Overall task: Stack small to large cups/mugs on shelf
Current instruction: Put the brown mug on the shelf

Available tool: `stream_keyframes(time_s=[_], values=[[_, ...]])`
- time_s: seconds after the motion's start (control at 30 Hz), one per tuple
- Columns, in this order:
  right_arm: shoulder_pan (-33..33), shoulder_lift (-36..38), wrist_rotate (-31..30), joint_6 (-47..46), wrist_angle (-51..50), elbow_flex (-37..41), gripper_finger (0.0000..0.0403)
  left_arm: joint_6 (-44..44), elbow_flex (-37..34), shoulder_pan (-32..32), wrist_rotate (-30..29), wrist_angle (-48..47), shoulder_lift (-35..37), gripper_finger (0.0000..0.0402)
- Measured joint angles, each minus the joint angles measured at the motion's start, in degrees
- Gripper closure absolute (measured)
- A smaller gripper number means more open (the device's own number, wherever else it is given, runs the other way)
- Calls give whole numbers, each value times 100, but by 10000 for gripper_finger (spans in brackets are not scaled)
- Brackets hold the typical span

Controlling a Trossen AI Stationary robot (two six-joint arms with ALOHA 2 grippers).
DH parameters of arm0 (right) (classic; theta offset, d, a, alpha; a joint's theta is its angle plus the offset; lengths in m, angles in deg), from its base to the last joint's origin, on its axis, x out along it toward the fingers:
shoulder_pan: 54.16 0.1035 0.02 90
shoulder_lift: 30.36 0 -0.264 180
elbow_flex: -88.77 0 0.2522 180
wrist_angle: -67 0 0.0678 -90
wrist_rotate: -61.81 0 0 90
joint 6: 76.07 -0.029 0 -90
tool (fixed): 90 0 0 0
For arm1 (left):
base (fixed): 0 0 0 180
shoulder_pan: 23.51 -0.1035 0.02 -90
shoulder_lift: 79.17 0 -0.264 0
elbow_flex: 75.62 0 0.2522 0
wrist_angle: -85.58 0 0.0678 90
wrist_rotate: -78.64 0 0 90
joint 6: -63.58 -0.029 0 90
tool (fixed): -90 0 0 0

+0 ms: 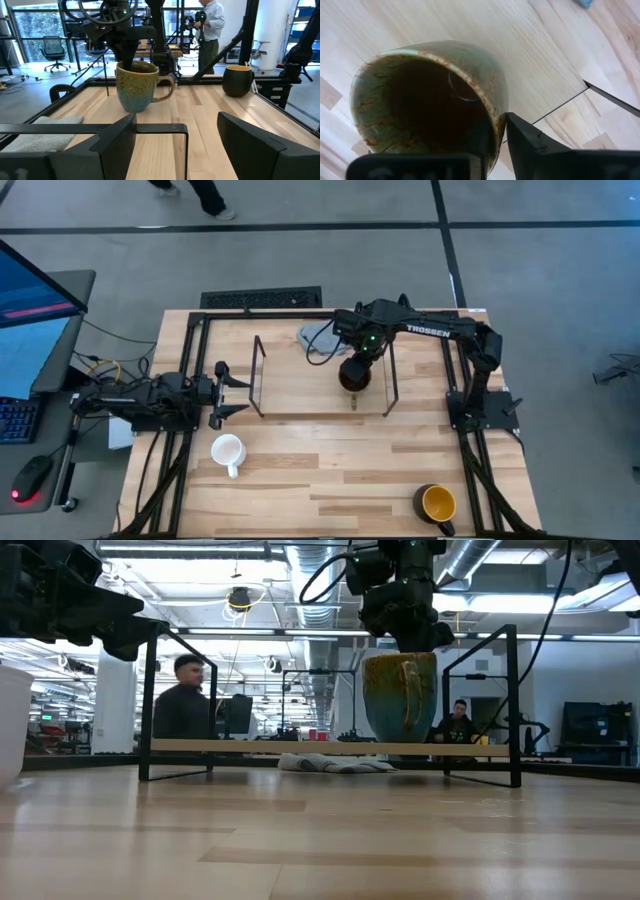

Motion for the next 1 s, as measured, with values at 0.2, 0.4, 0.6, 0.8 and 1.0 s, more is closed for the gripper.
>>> stream_keyframes(time_s=[0.2, 0.4, 0.6, 0.8, 1.0], values=[[2, 2, 11, 11, 15, 0, 311, 0, 0, 0, 0, 0, 0, 136], [2, 2, 9, 20, 15, 0, 288, 0, 0, 0, 0, 0, 0, 136], [2, 2, 9, 22, 13, 0, 255, 0, 0, 0, 0, 0, 0, 136], [1, 2, 7, 69, 9, 0, 227, 0, 0, 0, 0, 0, 0, 136], [2, 2, 9, 70, -18, 0, 205, 0, 0, 0, 0, 0, 0, 136]])
